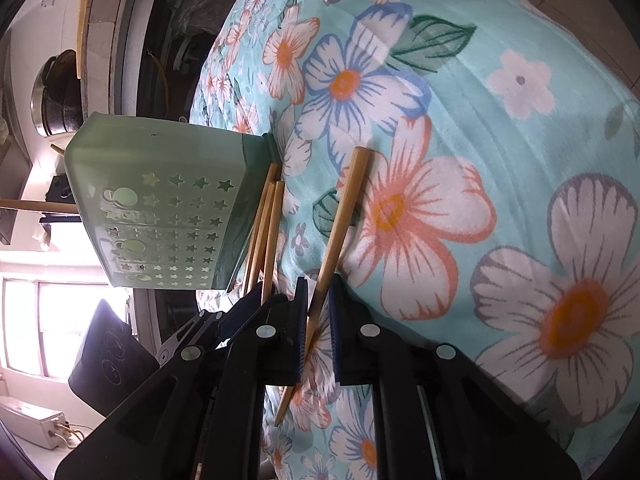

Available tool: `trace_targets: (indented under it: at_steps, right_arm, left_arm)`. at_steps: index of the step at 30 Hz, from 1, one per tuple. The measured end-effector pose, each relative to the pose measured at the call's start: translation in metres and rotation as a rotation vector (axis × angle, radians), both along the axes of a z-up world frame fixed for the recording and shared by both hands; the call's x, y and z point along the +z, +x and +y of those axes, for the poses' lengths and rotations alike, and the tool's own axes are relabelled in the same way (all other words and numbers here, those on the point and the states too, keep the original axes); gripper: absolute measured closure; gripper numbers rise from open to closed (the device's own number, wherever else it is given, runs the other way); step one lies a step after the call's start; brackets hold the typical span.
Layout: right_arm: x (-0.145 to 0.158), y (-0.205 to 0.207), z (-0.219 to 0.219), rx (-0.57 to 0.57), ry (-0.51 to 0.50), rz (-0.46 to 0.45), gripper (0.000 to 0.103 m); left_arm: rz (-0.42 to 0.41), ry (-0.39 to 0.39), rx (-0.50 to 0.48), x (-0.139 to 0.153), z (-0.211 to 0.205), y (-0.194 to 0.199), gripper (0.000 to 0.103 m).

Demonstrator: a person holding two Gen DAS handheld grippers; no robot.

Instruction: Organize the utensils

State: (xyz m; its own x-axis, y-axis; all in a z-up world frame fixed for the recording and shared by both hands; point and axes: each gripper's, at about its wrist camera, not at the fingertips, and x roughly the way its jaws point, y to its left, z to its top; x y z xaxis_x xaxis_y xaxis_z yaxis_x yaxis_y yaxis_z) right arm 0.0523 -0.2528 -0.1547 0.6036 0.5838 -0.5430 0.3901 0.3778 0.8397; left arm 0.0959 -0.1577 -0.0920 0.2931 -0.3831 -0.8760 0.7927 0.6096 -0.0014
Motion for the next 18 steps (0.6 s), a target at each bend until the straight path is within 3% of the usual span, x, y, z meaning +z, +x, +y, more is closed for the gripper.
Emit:
trace_targets:
  at_steps: [18]
  right_arm:
    - [0.0002, -0.0006, -0.0005, 0.0, 0.0, -0.002, 0.094]
  left_arm:
    - [0.004, 0.003, 0.009, -0.0004, -0.0016, 0.002, 0.087]
